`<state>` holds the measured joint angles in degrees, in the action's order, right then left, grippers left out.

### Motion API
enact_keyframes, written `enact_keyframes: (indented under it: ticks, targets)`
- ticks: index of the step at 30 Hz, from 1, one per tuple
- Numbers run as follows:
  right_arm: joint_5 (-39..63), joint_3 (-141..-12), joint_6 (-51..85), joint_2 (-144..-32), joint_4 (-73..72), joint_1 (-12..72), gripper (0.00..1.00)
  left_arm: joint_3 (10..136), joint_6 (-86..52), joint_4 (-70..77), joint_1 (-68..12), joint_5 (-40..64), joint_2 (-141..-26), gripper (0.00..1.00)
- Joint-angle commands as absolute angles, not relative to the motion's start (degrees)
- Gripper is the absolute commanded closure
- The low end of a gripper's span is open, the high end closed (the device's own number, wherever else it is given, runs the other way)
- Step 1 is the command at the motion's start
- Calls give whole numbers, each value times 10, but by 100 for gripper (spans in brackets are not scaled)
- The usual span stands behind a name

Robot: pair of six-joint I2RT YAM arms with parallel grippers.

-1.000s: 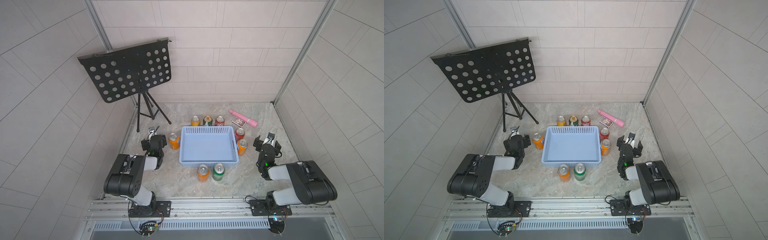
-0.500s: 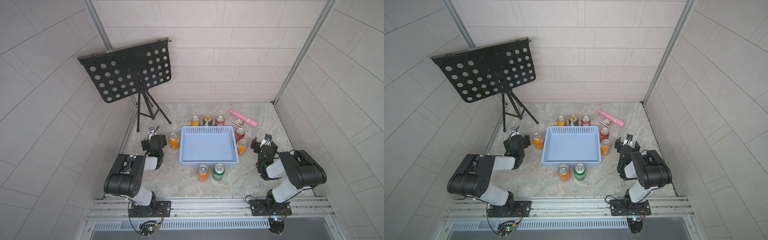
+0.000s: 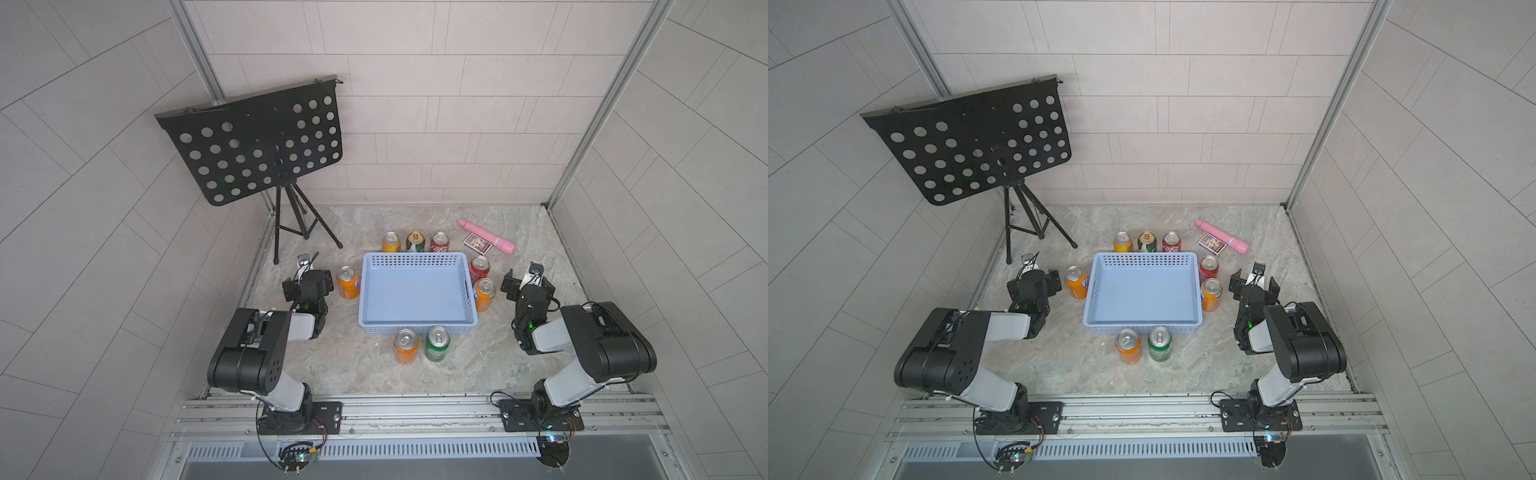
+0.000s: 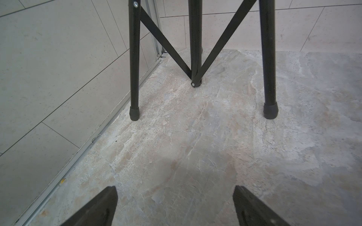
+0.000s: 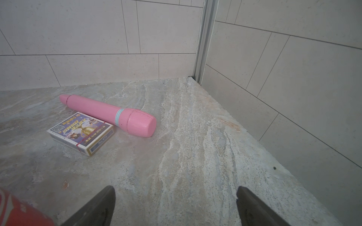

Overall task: Take out the drinks from the basket
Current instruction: Reset both arms

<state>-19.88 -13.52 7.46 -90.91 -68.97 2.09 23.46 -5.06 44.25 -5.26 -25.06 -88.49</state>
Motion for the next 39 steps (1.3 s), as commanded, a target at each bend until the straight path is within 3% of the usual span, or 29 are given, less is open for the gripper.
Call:
enact_keyframes:
  ticks: [1, 5, 39]
  targets:
    - [-200, -154, 72, -901, -655, 19, 0, 244, -48, 440, -50, -252, -877, 0]
    - [-185, -202, 65, -897, -558, 19, 0, 244, -48, 440, -50, -252, -877, 0]
    - [-191, -197, 68, -897, -568, 20, 0, 247, -48, 438, -49, -252, -880, 0]
